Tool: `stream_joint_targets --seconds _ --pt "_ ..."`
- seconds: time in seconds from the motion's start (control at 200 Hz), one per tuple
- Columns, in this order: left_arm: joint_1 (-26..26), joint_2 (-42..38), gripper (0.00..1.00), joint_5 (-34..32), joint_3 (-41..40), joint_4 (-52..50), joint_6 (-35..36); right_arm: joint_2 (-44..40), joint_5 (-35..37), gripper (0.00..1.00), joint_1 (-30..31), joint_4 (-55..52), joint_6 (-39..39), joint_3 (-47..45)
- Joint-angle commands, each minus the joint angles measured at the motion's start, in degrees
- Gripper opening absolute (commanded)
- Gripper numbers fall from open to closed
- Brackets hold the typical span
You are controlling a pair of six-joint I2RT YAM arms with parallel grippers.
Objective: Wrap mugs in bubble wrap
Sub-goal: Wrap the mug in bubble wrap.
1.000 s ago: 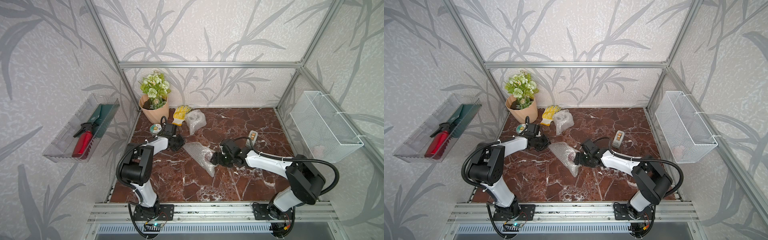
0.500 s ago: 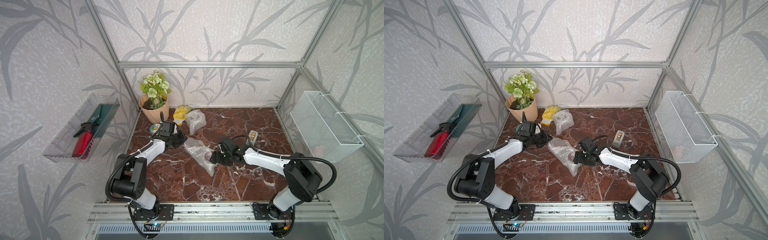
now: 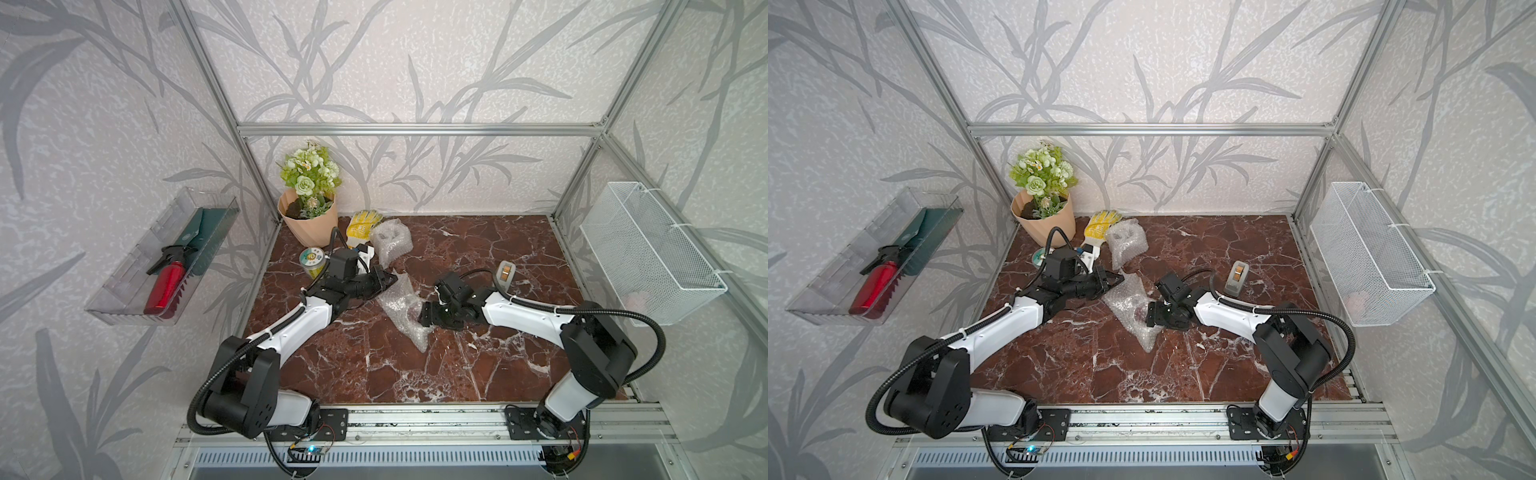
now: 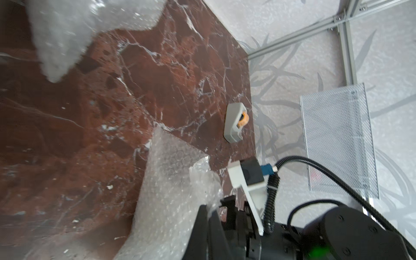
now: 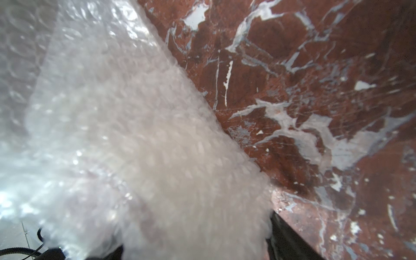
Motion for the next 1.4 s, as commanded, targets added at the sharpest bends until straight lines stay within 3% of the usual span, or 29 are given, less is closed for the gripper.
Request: stream_joint_targets --seconds 0.0,0.265,0.605,0.84,1.02,1.395 --pt "-2.8 -2.3 0.0 1.4 -1.2 2.2 -1.1 1.6 0.9 0.81 0.3 -3.7 -0.6 0.8" --pt "-12.0 -2.8 0.0 -2.5 -5.5 5.9 -4.3 2.3 0.4 0.81 0.2 -2.8 0.0 1.0" --pt "-20.0 4.4 0.0 -7.8 -11.4 15.5 -8.5 2.3 0.2 0.81 0.2 -2.4 0.1 0.9" --pt "-20.9 11.7 0.0 -9.5 -13.2 20.0 -9.5 1.3 -1.6 0.81 0.2 -0.2 -0.6 0.4" --pt "-20.9 13.0 0.0 -10.7 -13.6 18.5 -8.7 -2.4 -0.9 0.81 0.2 0.4 -1.4 -0.3" --pt "-21.0 13.4 0.0 -10.9 -11.6 11.3 -4.4 -15.7 9.0 0.82 -1.6 1.6 -0.1 -3.4"
